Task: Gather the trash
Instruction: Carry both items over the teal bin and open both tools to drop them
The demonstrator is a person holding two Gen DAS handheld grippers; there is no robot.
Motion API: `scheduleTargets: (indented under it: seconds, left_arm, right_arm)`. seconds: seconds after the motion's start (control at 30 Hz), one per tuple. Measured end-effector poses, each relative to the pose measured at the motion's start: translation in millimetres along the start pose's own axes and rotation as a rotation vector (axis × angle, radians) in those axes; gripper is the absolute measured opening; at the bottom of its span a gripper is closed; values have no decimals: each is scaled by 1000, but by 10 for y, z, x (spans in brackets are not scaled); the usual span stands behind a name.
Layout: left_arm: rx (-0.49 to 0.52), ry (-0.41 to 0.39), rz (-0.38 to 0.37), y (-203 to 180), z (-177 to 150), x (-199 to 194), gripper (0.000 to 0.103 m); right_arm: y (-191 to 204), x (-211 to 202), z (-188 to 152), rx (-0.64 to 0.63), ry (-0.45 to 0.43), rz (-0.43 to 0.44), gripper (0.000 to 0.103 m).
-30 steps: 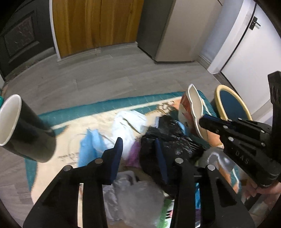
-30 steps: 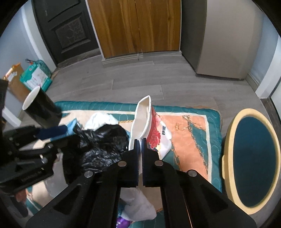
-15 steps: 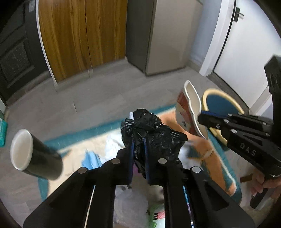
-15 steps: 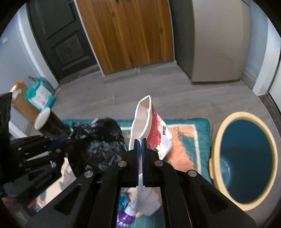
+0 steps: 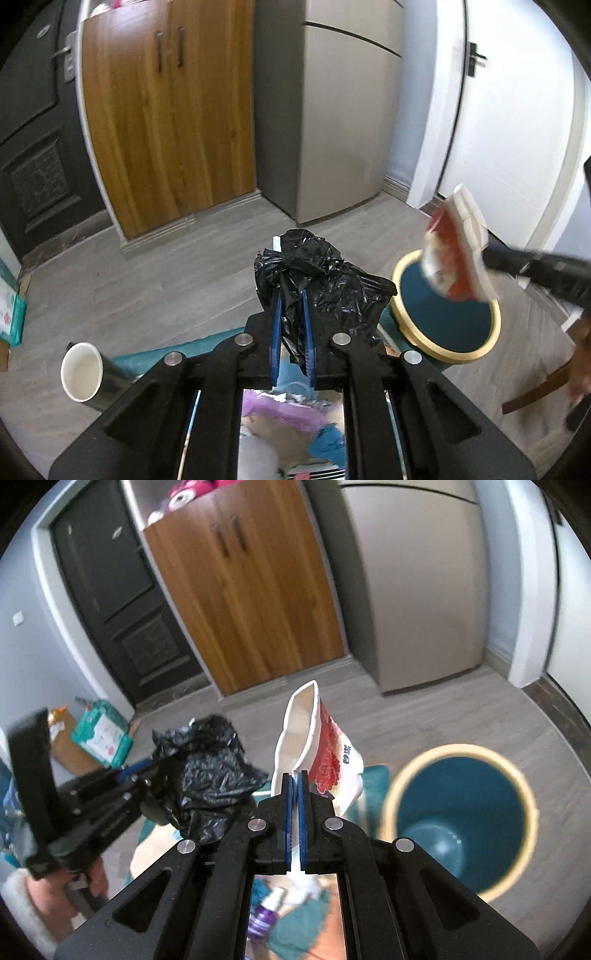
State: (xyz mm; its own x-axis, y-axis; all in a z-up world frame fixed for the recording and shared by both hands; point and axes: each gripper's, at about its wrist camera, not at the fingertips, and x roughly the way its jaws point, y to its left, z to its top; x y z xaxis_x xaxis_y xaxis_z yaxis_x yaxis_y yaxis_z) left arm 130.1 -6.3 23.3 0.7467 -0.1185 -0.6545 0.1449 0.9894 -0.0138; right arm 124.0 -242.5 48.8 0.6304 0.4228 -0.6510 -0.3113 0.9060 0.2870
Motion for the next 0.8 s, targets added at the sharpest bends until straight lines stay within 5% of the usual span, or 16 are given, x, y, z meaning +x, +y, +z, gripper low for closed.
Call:
scheduleTargets:
  seconds: [0.3,0.8]
  left_arm:
    - [64,33,-59,-590,50,380,10]
    - [170,97,-151,-1567,-34,871,10]
  right_arm:
    - [-934,-26,-196,126,23,-149,4]
    - [-1544,114,-445,222,87,-185,4]
